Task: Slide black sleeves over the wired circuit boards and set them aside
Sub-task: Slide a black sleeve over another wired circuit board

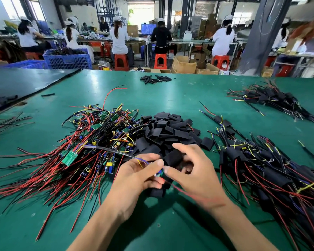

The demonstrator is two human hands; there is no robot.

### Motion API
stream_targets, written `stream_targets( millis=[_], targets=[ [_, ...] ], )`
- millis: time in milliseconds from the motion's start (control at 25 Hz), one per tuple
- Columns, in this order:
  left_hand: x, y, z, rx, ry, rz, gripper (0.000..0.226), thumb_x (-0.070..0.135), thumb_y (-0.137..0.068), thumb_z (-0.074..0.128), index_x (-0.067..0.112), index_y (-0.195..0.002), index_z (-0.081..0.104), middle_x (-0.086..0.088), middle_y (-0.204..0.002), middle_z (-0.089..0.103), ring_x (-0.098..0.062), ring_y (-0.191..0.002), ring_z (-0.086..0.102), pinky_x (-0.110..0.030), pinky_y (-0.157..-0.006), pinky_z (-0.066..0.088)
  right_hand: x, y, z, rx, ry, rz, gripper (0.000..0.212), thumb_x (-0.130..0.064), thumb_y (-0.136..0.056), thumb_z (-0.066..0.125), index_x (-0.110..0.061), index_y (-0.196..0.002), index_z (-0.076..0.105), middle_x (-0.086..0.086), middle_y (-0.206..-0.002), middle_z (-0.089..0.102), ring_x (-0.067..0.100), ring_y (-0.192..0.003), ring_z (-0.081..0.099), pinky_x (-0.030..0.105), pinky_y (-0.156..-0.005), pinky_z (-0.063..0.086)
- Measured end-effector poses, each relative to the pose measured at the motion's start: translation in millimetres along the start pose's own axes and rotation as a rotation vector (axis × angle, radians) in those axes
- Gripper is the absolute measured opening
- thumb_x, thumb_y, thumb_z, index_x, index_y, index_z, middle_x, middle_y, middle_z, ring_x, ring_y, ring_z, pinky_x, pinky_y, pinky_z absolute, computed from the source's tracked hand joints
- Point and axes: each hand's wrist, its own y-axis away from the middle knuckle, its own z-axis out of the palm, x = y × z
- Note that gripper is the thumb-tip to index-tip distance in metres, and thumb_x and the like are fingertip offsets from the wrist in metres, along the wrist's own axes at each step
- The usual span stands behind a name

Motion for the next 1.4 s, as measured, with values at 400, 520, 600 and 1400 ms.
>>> stream_targets(
  millis=[400,520,600,1400],
  targets=[
    [1,4,1,0.057,-0.140,0.051,0.014,0.012,-0.083,0.071,0.014,-0.069,0.072,-0.016,-0.066,0.057,-0.025,-0.044,0.050,-0.030,-0.043,0.044,-1,6,3,-0.098,-0.137,-0.015,0.056,-0.022,-0.070,0.082,-0.033,-0.121,0.064,-0.018,-0.110,0.068,0.008,-0.087,0.068,0.018,-0.077,0.052],
    [4,2,0,0.080,-0.057,0.000,0.008,0.015,-0.077,0.074,0.008,-0.075,0.070,-0.015,-0.066,0.050,-0.023,-0.044,0.046,-0.028,-0.040,0.040,-5,-1,0,-0.145,-0.515,0.226,0.047,-0.021,-0.074,0.076,-0.028,-0.120,0.067,-0.007,-0.109,0.071,0.013,-0.077,0.067,0.025,-0.073,0.054],
    [6,3,-2,0.043,-0.037,-0.054,0.019,0.020,-0.069,0.078,0.007,-0.079,0.068,-0.009,-0.057,0.046,-0.021,-0.037,0.041,-0.025,-0.038,0.036,-9,-4,-2,-0.200,-0.742,0.327,0.043,-0.022,-0.081,0.066,-0.018,-0.124,0.063,0.005,-0.101,0.071,0.016,-0.073,0.065,0.027,-0.066,0.051],
    [8,9,7,-0.047,-0.001,0.038,0.030,0.017,-0.071,0.077,0.006,-0.099,0.073,-0.023,-0.101,0.074,-0.037,-0.074,0.075,-0.028,-0.056,0.059,-1,-18,-17,0.182,-1.041,0.413,0.009,-0.021,-0.076,0.069,-0.013,-0.075,0.072,0.007,-0.081,0.072,0.018,-0.078,0.074,0.026,-0.070,0.060]
  ],
)
